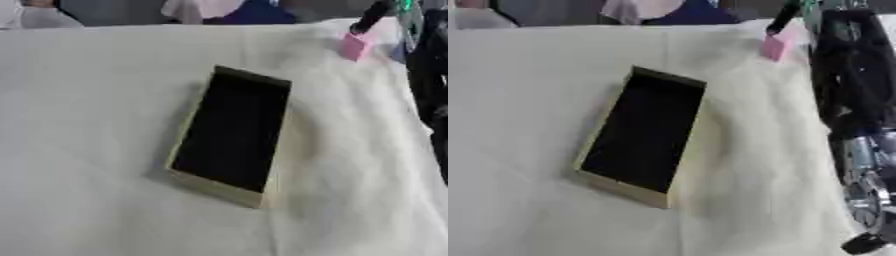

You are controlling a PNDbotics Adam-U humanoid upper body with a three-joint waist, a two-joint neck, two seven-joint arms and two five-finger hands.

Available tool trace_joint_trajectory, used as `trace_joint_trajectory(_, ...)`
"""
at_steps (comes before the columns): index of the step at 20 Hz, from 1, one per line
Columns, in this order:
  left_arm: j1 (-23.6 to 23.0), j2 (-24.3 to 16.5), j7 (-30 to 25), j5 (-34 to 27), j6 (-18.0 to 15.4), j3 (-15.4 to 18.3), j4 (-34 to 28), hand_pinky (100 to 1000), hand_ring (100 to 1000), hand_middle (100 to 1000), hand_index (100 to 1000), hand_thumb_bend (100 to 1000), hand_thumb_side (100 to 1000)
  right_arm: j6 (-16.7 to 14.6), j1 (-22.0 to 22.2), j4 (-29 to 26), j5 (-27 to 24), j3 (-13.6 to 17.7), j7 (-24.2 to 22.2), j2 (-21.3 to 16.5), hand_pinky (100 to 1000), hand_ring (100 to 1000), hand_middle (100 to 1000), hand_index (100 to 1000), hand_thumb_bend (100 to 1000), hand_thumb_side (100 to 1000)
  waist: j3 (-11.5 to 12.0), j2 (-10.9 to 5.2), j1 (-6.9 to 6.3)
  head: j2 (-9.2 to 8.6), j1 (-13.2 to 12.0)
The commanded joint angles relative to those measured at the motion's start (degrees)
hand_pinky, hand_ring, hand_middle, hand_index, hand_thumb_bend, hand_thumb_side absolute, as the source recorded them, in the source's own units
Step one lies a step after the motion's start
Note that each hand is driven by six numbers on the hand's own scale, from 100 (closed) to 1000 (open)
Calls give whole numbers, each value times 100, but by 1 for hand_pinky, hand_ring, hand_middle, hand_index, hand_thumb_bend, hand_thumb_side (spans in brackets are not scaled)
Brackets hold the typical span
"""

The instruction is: Pick up objects on the table and place them in the box.

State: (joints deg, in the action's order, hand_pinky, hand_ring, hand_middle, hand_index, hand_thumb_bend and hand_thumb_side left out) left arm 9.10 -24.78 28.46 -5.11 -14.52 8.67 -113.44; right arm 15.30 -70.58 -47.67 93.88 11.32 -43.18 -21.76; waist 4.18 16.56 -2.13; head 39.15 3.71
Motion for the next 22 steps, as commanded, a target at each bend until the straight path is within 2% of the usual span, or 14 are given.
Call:
trace_joint_trajectory(1,20,-184,3,11,-30,30,-115,723,753,741,875,287,832,-3,-136,-80,-25,10,-94,-194,945,1000,943,1000,326,335,16,-122,-7,-89,33)
trace_joint_trajectory(11,-10,-195,8,25,-23,37,-115,722,752,741,876,284,833,66,-197,192,-218,-20,-492,-298,958,1000,962,1000,328,330,56,-105,28,-89,101)
trace_joint_trajectory(13,-16,-196,8,28,-21,39,-115,722,752,741,876,284,834,71,-203,277,-311,-38,-521,-335,959,1000,962,1000,328,278,62,-98,36,-89,103)
trace_joint_trajectory(18,-18,-192,1,26,-17,38,-115,721,752,741,876,280,822,152,-210,473,-567,-91,-465,-378,961,1000,962,1000,331,245,84,-76,51,-78,115)
trace_joint_trajectory(22,-13,-189,-5,28,-17,36,-115,721,752,741,876,278,821,230,-217,585,-600,-129,-426,-389,963,1000,967,1000,354,167,113,-51,56,-94,128)
